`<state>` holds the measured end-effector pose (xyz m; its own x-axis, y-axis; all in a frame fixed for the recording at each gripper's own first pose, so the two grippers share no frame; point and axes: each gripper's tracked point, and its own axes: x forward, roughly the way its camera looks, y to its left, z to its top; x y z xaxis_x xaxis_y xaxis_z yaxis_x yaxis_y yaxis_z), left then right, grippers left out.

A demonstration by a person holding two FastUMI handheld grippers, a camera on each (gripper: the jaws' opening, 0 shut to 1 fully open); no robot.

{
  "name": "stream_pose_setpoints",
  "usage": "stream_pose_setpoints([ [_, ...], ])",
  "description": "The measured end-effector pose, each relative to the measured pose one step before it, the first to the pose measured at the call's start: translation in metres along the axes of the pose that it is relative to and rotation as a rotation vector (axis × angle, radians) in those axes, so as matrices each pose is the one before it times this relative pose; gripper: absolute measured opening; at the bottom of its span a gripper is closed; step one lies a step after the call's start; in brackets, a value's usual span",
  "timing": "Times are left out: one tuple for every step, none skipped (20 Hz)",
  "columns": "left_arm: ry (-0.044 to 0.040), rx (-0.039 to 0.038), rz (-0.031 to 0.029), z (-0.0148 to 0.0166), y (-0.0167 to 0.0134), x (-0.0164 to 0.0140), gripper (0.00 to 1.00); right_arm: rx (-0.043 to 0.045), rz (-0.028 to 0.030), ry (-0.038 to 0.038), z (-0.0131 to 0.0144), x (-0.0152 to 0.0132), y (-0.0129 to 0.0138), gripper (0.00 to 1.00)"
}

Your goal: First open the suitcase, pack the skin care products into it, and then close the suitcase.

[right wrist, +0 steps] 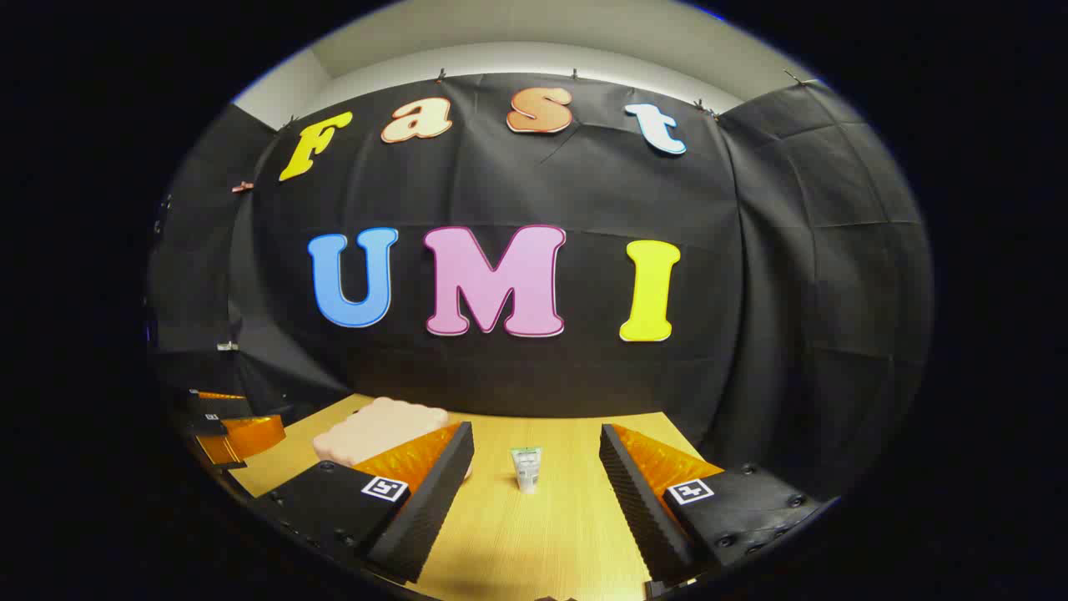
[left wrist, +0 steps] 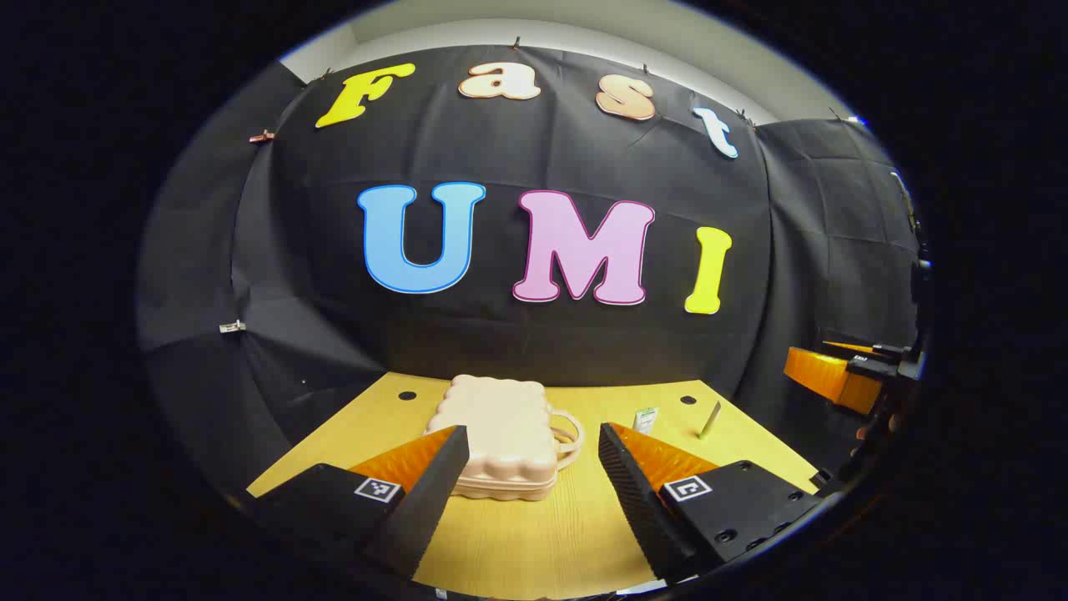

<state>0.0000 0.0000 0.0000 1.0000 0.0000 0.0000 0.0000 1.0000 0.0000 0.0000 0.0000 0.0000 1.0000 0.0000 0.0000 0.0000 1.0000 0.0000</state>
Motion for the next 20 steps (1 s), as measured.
stream_pose_setpoints([
  [0.00955,-0.00052,-0.00016,-0.0035,0.00157,-0.00666,0.98,0.00869,0.01156,0.00964,-0.00222,-0.00691,0.0048,0.96],
  [0.00659,-0.00283,0.00206,-0.00485,0.0022,-0.00729,0.99,0.00406,0.00601,0.00603,-0.00148,-0.00682,0.00362,0.96],
  [0.00293,-0.00462,0.00005,-0.00266,0.00227,-0.00854,0.98,-0.00576,0.00178,-0.00034,-0.00155,-0.00757,0.00309,0.96],
  [0.00277,-0.0039,-0.00125,-0.00395,0.00086,-0.00889,0.98,-0.00584,-0.00009,0.00062,-0.00149,-0.00745,0.00213,0.96],
  [0.00232,-0.0015,0.00121,-0.00259,0.00208,-0.00855,0.98,-0.00114,0.00217,0.00455,-0.00288,-0.00787,0.00334,0.96],
  [0.00104,-0.00019,0.00168,-0.00382,0.00332,-0.00839,0.98,0.00185,0.00245,0.00523,-0.00366,-0.00911,0.00401,0.96],
  [0.00346,-0.00064,-0.00008,-0.00388,0.00255,-0.00834,0.98,0.00188,0.00271,0.00654,-0.00357,-0.00942,0.00407,0.96],
  [0.00493,-0.00217,-0.00085,-0.00637,0.00178,-0.00801,0.98,-0.00239,0.00359,0.00753,-0.00486,-0.00832,0.00433,0.96],
  [0.00808,-0.00443,-0.00555,-0.00439,0.00184,-0.00716,0.98,-0.00643,0.00209,0.00742,-0.0044,-0.00842,0.00362,0.96],
  [0.00191,-0.00417,-0.00758,-0.00522,-0.00022,-0.00661,0.98,-0.00692,0.00222,0.00266,-0.00336,-0.00869,0.00282,0.96],
  [0.00077,-0.00183,-0.00105,-0.00165,0.00157,-0.0056,0.98,-0.00504,0.00312,0.00108,-0.00129,-0.00571,0.00309,0.96],
  [0.00798,-0.00173,0.00286,-0.00504,0.00231,-0.00332,0.98,-0.00211,0.00045,0.0046,-0.00101,-0.00305,0.00161,0.96],
  [0.00468,-0.00423,0.00461,-0.00139,0.00198,-0.00373,0.98,0.00339,-0.00482,-0.00014,0.00067,-0.00218,-0.00022,0.96],
  [-0.00169,-0.00751,0.0001,-0.00153,0.00103,-0.004,0.98,0.00932,-0.00765,-0.00528,0.00341,-0.0001,-0.00191,0.96],
  [0.00051,-0.00516,-0.00202,0.00048,0.00039,-0.00259,0.98,0.01026,-0.00562,-0.00198,0.00102,0.00043,-0.00049,0.96],
  [0.00205,0.00008,0.00276,-0.00229,0.00093,-0.00063,0.98,0.00583,-0.00109,0.00493,-0.00119,0.00028,0.001,0.96],
  [0.00339,0.00334,0.00181,0.00011,0.00095,0.00157,0.98,-0.0035,0.0007,0.0071,-0.00279,0.00116,0.00097,0.96],
  [0.00369,0.00223,0.00313,-0.00136,0.00191,0.00137,0.98,-0.00684,0.00059,0.00818,-0.00278,0.00172,-0.00058,0.96],
  [0.00444,-0.00101,0.00279,0.00029,0.00179,0.00291,0.99,-0.00544,0.00322,0.00726,-0.00154,0.00098,0.0003,0.97],
  [0.00181,-0.00373,-0.0013,-0.00011,-0.00046,0.00355,0.98,-0.00601,0.00126,0.00415,-0.00075,0.00315,-0.00049,0.96],
])
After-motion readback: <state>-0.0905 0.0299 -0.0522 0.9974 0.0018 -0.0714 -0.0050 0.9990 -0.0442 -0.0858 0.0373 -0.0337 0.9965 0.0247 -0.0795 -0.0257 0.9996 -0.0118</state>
